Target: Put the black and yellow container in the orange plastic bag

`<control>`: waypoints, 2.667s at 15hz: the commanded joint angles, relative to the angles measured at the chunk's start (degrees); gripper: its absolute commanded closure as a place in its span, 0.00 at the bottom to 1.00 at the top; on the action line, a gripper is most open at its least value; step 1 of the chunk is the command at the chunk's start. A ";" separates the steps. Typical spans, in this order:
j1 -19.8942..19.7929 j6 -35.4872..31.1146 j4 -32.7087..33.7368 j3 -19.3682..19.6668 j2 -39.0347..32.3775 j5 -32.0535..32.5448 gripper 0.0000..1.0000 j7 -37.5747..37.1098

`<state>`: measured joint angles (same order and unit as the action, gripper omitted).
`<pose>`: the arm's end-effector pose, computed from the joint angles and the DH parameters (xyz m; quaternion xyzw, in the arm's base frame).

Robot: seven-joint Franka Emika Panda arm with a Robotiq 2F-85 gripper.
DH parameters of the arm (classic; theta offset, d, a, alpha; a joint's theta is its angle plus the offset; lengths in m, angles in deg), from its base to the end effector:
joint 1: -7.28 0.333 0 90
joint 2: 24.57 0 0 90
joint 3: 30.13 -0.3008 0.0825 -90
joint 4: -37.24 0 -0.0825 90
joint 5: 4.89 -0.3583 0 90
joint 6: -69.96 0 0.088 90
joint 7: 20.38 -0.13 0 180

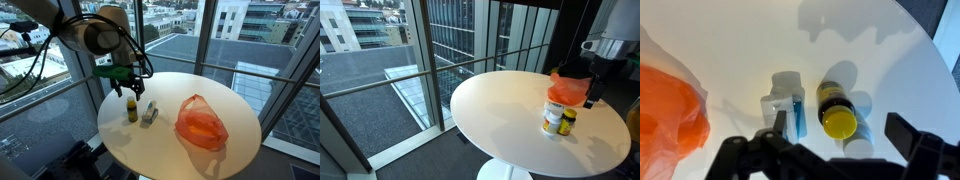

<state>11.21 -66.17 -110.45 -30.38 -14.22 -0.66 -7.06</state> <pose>0.4149 0.0283 0.3044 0.9835 0.1785 -0.0126 0.0248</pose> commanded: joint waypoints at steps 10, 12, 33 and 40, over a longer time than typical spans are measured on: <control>0.13 -3.82 5.09 -2.33 -9.54 2.05 0.00 -2.87; 0.16 -4.15 6.03 -2.35 -11.14 2.29 0.00 -3.29; 0.25 -2.29 5.75 -2.49 -10.71 5.05 0.80 -6.48; -0.56 2.75 9.59 -1.91 -4.87 2.64 0.80 -5.04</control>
<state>11.47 -67.34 -103.01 -32.50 -22.42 2.88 -12.05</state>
